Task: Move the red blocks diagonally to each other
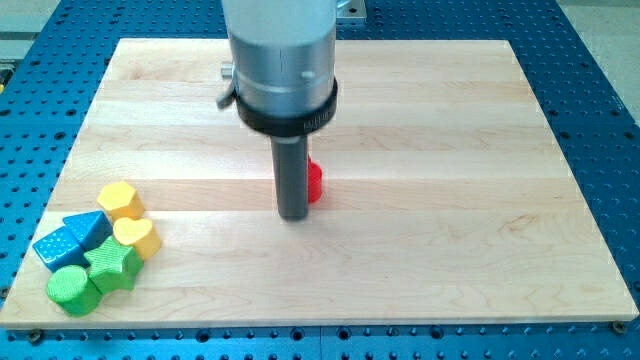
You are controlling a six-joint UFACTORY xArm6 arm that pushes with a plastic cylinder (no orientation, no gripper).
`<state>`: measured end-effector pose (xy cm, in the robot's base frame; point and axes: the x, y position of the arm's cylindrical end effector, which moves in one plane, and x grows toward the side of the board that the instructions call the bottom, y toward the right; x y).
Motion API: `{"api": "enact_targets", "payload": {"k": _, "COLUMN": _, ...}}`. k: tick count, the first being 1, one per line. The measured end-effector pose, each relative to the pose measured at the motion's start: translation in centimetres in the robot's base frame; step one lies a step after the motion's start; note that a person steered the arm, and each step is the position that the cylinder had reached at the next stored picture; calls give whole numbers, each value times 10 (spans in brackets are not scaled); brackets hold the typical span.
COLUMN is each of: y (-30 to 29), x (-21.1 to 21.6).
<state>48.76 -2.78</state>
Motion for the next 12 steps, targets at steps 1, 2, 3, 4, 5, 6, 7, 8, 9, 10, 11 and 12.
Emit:
{"api": "enact_targets", "payload": {"k": 1, "y": 0, "x": -33}}
{"api": "enact_targets", "payload": {"k": 2, "y": 1, "x": -22}}
{"api": "enact_targets", "payload": {"k": 3, "y": 10, "x": 8}}
{"api": "enact_targets", "payload": {"k": 4, "y": 26, "x": 37}}
{"api": "enact_targets", "payload": {"k": 5, "y": 89, "x": 25}}
{"api": "enact_targets", "payload": {"k": 6, "y": 121, "x": -15}}
{"api": "enact_targets", "payload": {"k": 7, "y": 78, "x": -29}}
{"api": "enact_targets", "payload": {"k": 8, "y": 33, "x": -30}}
{"api": "enact_targets", "payload": {"k": 9, "y": 44, "x": -30}}
{"api": "enact_targets", "payload": {"k": 10, "y": 56, "x": -31}}
{"api": "enact_targets", "payload": {"k": 11, "y": 42, "x": -81}}
{"api": "enact_targets", "payload": {"k": 12, "y": 14, "x": -125}}
